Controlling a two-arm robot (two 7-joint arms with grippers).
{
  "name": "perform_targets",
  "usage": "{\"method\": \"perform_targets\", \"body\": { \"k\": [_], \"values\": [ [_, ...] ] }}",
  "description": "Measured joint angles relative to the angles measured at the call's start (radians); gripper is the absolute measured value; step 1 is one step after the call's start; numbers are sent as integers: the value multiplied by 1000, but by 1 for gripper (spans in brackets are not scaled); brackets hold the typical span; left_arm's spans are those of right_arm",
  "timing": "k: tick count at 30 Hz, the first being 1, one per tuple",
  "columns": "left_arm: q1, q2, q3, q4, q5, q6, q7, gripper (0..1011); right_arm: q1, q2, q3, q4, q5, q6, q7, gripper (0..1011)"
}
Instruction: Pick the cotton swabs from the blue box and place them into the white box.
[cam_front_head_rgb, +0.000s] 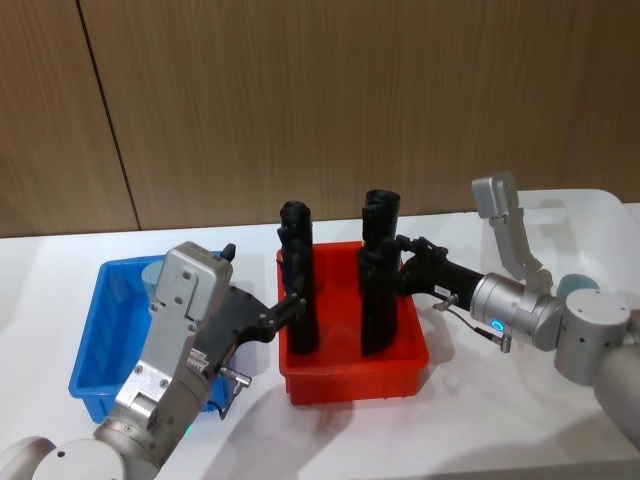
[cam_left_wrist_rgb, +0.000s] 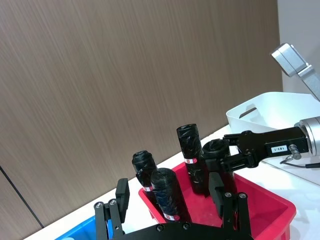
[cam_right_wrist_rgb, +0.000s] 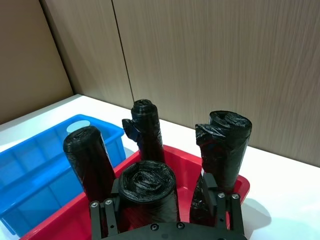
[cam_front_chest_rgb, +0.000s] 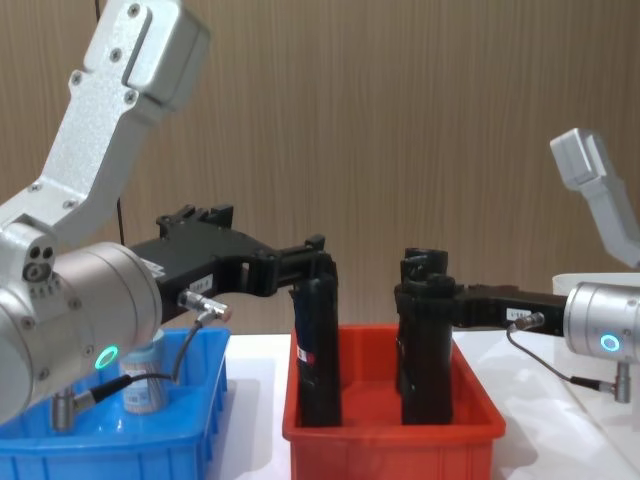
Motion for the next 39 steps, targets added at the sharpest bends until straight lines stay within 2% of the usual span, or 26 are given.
{"method": "perform_targets", "body": {
  "k": [8, 12, 13, 16, 25, 29, 30, 32, 33, 35, 36, 37, 38, 39],
  "values": [
    [0, 0, 0, 0, 0, 0, 0, 1004, 48, -15, 1, 98, 1, -42, 12, 821],
    [0, 0, 0, 0, 0, 0, 0, 1004, 63, -20, 3, 130, 2, -56, 17, 675],
    [0, 0, 0, 0, 0, 0, 0, 1004, 65, -20, 3, 134, 2, -59, 18, 675],
    [0, 0, 0, 0, 0, 0, 0, 1004, 75, -23, 5, 154, 2, -69, 22, 534],
    [0, 0, 0, 0, 0, 0, 0, 1004, 81, -24, 15, 152, 7, -84, 34, 465],
    [0, 0, 0, 0, 0, 0, 0, 1004, 32, -10, 24, 38, 15, -54, 34, 440],
    [0, 0, 0, 0, 0, 0, 0, 1004, 9, -3, 27, -14, 18, -32, 30, 431],
    [0, 0, 0, 0, 0, 0, 0, 1004, -19, 5, 30, -69, 23, -12, 26, 421],
    [0, 0, 0, 0, 0, 0, 0, 1004, -43, 13, 33, -133, 25, 6, 21, 416],
    [0, 0, 0, 0, 0, 0, 0, 1004, -66, 20, 36, -187, 32, 28, 17, 407],
    [0, 0, 0, 0, 0, 0, 0, 1004, -88, 27, 39, -240, 35, 45, 12, 393],
    [0, 0, 0, 0, 0, 0, 0, 1004, -88, 27, 39, -240, 35, 45, 12, 393],
    [0, 0, 0, 0, 0, 0, 0, 1004, -112, 35, 43, -299, 40, 64, 6, 387],
    [0, 0, 0, 0, 0, 0, 0, 1004, -123, 39, 44, -326, 42, 71, 4, 381]
  ]
}}
